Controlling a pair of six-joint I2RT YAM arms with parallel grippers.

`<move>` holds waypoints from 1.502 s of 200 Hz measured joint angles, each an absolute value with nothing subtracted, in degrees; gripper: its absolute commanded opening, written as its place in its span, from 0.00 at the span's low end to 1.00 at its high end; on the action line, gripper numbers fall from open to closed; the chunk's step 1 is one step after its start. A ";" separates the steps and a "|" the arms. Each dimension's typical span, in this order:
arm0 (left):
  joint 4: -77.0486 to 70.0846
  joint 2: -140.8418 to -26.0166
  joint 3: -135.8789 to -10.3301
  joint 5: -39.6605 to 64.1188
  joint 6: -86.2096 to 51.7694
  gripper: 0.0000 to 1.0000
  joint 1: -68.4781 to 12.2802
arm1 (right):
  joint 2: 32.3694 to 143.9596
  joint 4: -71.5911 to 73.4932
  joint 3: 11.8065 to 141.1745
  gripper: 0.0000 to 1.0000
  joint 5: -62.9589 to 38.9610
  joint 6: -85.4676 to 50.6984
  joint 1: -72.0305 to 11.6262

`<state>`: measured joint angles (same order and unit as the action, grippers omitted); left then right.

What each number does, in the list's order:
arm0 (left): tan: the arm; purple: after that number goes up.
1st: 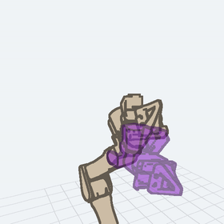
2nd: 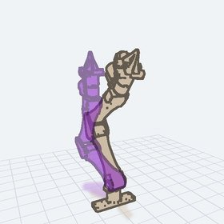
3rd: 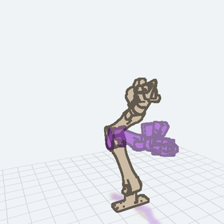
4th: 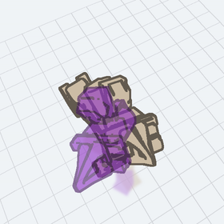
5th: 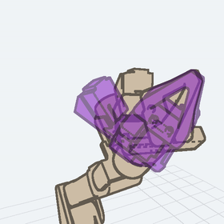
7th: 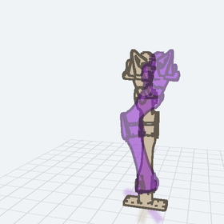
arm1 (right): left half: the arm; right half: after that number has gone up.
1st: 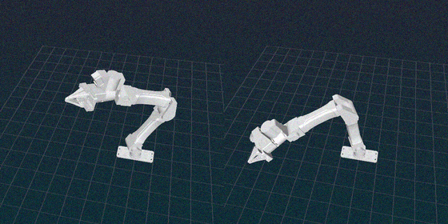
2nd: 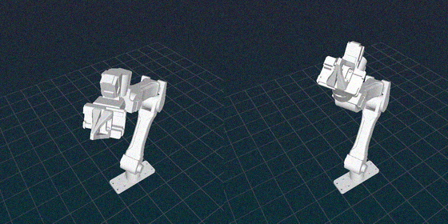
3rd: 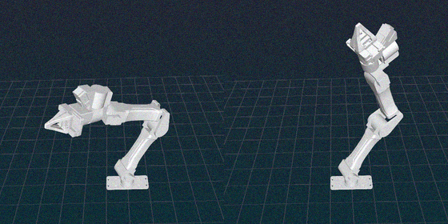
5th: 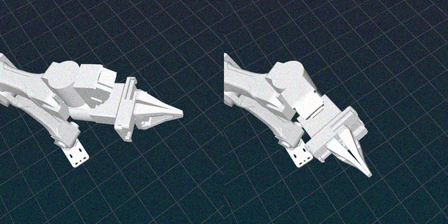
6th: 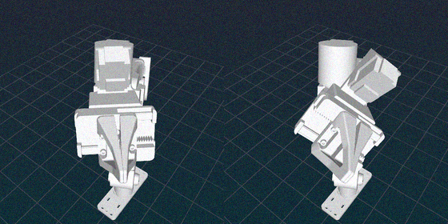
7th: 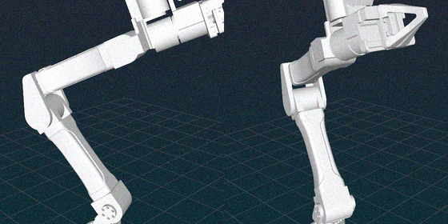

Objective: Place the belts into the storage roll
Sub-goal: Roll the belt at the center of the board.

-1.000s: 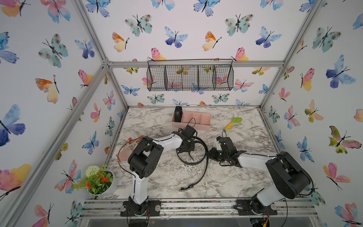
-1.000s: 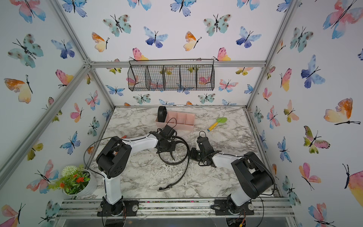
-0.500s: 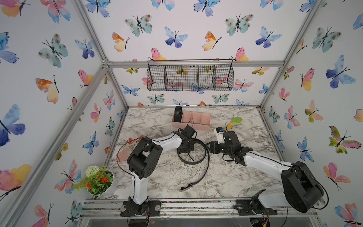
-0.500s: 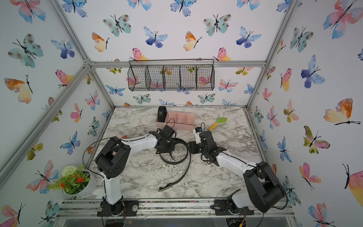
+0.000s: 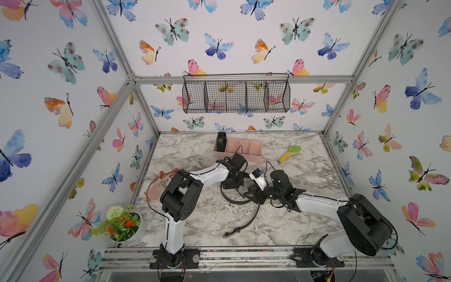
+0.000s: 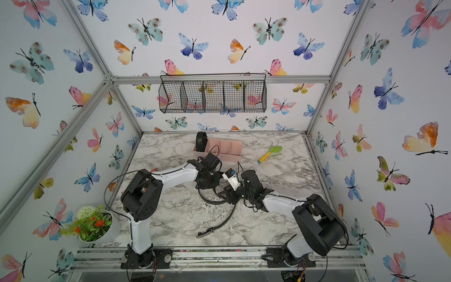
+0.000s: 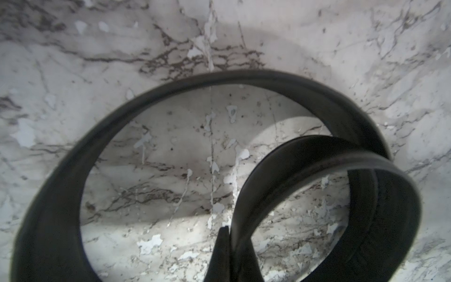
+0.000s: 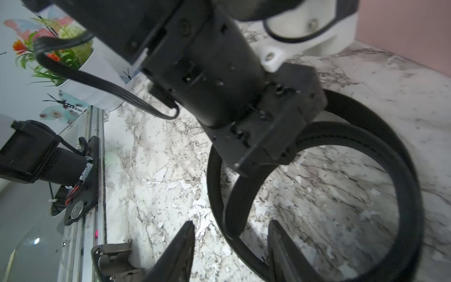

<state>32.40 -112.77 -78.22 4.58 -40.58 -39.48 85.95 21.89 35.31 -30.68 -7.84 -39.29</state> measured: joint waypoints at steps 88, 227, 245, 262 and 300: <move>33.26 -115.18 -79.83 6.59 -41.65 0.00 -39.44 | 89.34 26.15 32.75 0.43 -28.08 -7.68 -41.36; 32.01 -115.55 -79.70 9.02 -41.85 0.00 -39.44 | 94.67 30.39 32.73 0.32 -24.45 -9.41 -42.44; 31.97 -115.57 -79.64 9.04 -41.85 0.00 -39.42 | 94.67 30.48 32.73 0.30 -24.43 -9.41 -42.48; 31.77 -115.57 -79.44 9.04 -41.85 0.00 -39.42 | 94.74 30.46 32.84 0.26 -24.34 -9.54 -42.48; 30.87 -115.68 -79.13 9.28 -41.74 0.00 -39.33 | 94.96 30.57 32.95 0.10 -24.05 -9.85 -42.48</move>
